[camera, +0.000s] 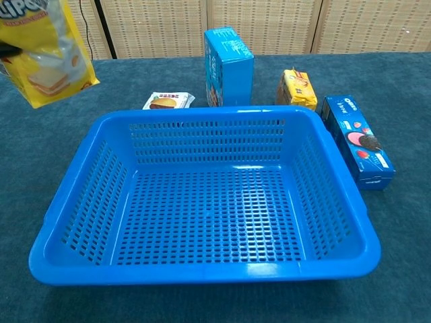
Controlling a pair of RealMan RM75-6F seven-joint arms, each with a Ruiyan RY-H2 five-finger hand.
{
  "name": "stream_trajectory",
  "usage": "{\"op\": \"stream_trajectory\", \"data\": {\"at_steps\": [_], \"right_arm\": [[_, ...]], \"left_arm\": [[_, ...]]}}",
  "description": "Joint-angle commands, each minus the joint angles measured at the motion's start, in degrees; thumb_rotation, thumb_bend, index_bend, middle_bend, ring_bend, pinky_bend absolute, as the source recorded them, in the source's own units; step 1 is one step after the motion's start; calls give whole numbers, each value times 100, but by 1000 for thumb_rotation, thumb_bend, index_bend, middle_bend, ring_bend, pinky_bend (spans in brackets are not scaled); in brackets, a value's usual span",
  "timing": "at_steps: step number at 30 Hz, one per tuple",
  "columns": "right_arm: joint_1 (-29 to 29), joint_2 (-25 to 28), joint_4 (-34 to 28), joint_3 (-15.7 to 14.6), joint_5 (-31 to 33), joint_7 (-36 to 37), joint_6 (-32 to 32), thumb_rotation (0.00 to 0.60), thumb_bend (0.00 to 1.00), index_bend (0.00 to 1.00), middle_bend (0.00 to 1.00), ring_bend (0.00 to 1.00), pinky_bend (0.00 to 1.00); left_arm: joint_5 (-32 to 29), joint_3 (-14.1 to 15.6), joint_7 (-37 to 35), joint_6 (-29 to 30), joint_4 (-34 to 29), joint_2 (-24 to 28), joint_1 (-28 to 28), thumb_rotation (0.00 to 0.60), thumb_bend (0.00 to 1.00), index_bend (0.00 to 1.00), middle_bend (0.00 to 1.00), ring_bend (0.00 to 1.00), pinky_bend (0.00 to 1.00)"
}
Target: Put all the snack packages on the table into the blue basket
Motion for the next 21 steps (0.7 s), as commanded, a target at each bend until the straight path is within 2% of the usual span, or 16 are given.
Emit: {"op": "stream_trajectory", "data": {"at_steps": [1,4,7,10,13,17,19,20,21], "right_arm": [[0,2,-12,-5,-4,-13,-4,600,0,0,0,0,0],[3,4,-17,-5,3,-26,-14,600,0,0,0,0,0],[9,2,-16,-5,13,-27,-33,600,0,0,0,0,0],[9,-4,-9,-2,36,-34,-46,600,0,0,0,0,0],[18,-11,-4,2,49,-60,-67,600,0,0,0,0,0],[32,-24,0,4,64,-84,-97,600,0,0,0,0,0],[33,-23,0,12,87,-78,-106,600,0,0,0,0,0],[31,-21,4,19,104,-72,-106,600,0,0,0,0,0],[30,-21,6,23,113,-69,-104,600,0,0,0,0,0]], "left_arm": [[1025,370,647,736,-1610,1058,101,600,277,604,474,459,580],[1325,521,927,613,-2429,1371,-8,600,274,600,474,459,580],[1535,626,1308,317,-2935,1382,-168,600,267,596,474,459,580],[1618,727,1712,-222,-3244,1317,-388,600,263,592,474,459,580],[1454,675,2458,-747,-3455,1129,-535,600,261,587,473,459,580],[1285,669,2790,-1195,-3641,886,-707,600,250,573,470,455,578],[1202,692,2981,-1475,-3683,724,-811,600,223,521,408,412,543],[1145,737,2949,-1680,-3729,642,-895,600,180,443,293,341,485],[1113,743,2929,-1744,-3738,613,-927,600,124,312,158,240,391]]}}
